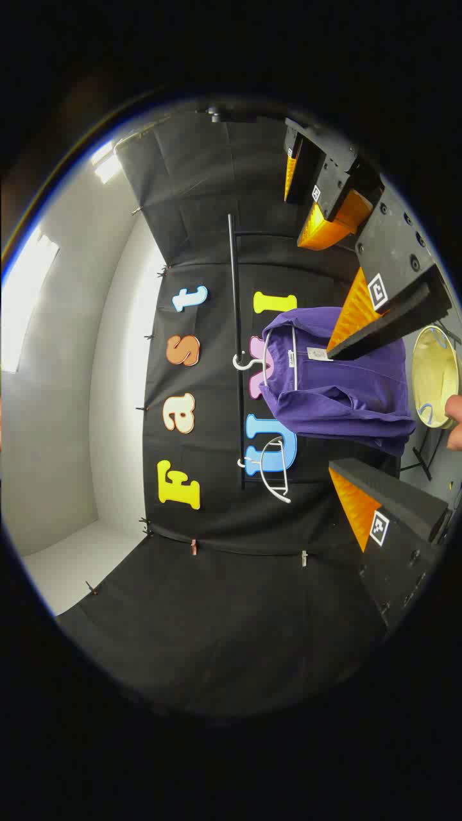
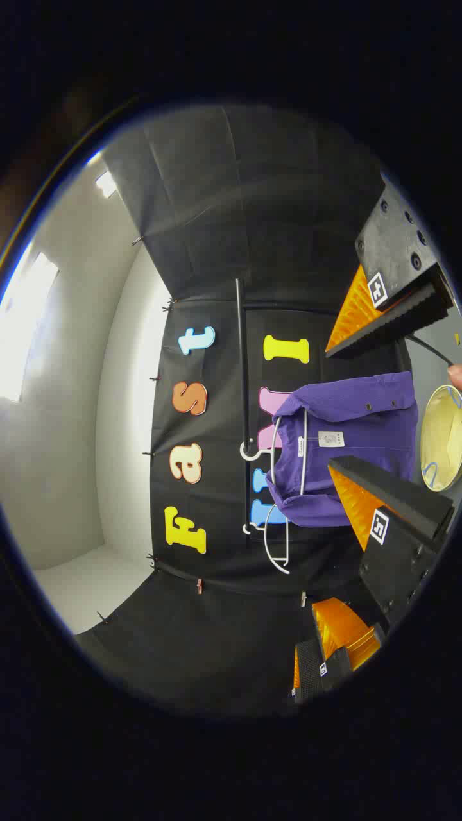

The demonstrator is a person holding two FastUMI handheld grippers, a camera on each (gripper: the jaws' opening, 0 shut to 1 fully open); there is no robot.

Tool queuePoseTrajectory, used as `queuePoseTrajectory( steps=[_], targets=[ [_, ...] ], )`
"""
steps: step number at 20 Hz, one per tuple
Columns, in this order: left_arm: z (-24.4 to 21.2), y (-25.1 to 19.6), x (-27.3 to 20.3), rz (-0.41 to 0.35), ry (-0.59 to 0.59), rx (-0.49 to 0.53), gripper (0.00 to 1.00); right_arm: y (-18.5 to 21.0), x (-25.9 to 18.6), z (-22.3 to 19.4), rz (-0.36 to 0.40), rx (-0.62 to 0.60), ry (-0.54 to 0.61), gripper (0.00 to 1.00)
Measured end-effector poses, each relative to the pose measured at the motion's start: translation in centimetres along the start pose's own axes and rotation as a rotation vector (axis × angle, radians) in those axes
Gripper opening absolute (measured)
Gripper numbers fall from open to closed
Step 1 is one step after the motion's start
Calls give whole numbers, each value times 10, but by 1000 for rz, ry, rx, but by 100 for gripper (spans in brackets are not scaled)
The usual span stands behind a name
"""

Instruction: Grasp the clothes on the hanger with both hands and then place them into the laundry hamper below.

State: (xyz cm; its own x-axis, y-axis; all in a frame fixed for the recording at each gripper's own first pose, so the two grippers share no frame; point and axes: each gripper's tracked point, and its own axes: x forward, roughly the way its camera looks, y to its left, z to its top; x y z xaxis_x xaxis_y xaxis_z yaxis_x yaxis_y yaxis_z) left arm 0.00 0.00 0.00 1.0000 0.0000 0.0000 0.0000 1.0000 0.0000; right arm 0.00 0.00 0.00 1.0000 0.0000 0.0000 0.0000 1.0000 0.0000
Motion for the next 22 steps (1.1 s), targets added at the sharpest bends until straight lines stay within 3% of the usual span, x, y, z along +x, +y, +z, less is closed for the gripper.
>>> queuePoseTrajectory(
  steps=[22],
  targets=[
    [4, -6, 32, -44, -16, 7, 97, -5, 22, 2, -29, -5, -15, 97]
  ],
)
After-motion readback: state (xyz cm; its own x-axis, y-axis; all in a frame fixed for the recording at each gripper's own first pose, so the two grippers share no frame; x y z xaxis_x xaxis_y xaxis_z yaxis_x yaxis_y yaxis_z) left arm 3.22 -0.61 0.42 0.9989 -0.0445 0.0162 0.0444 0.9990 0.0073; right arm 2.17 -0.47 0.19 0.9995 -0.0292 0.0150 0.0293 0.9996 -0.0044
